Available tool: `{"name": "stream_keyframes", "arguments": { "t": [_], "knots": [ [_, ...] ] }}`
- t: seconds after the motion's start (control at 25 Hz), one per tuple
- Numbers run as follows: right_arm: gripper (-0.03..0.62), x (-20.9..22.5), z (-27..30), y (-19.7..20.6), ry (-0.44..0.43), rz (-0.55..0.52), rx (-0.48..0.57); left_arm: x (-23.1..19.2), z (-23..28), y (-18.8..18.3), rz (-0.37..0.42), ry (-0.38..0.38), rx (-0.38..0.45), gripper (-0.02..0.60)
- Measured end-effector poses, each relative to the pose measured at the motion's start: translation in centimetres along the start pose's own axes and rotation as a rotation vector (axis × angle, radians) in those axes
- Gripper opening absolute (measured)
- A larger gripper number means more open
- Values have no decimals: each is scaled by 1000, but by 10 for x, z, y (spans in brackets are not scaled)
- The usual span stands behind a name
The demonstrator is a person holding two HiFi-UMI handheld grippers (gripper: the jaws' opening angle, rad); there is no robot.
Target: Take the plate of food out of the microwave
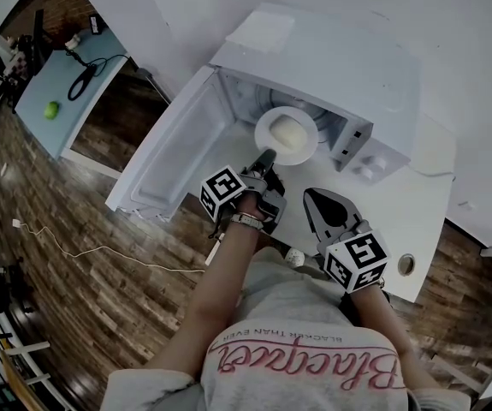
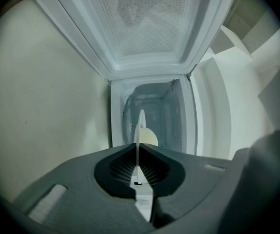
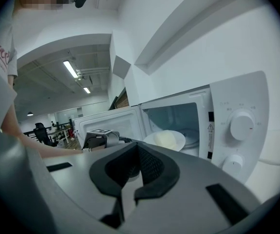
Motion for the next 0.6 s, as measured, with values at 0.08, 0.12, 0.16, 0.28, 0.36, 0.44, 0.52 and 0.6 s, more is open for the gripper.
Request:
{"name": "stream_keyframes", "arguments": {
  "t": [0.08, 0.12, 0.16, 0.28, 0.36, 0.44, 0.52, 0.6],
  "knots": [
    [6, 0, 1, 0, 10, 14, 6, 0, 0, -1, 5, 1, -10, 15],
    [6, 0, 0, 0, 16, 16, 11, 0, -1, -1, 5, 3, -13, 15],
    [6, 0, -1, -1, 23, 16, 16, 1, -1, -2, 6, 7, -17, 15],
    [6, -3, -2, -1, 43, 19, 24, 4, -3, -2, 8, 21, -30, 15],
    [6, -7, -1, -1, 54, 23, 31, 8, -6, -2, 11, 31, -42, 15],
    [6, -14, -2, -2, 65, 24, 38, 12, -11, -2, 12, 41, -53, 15],
    [6, -23, -3, -4, 74, 21, 45, 17, -20, -2, 13, 46, -62, 15],
    [6, -31, -5, -4, 83, 20, 53, 21, -29, -1, 17, 47, -74, 15]
  ]
}}
Point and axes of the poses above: the fingertips, and each gripper's own axes: z forward along the fingers, x to its right, y out of its underside, the point moved 5 cm from there along -z, backward along the fingers
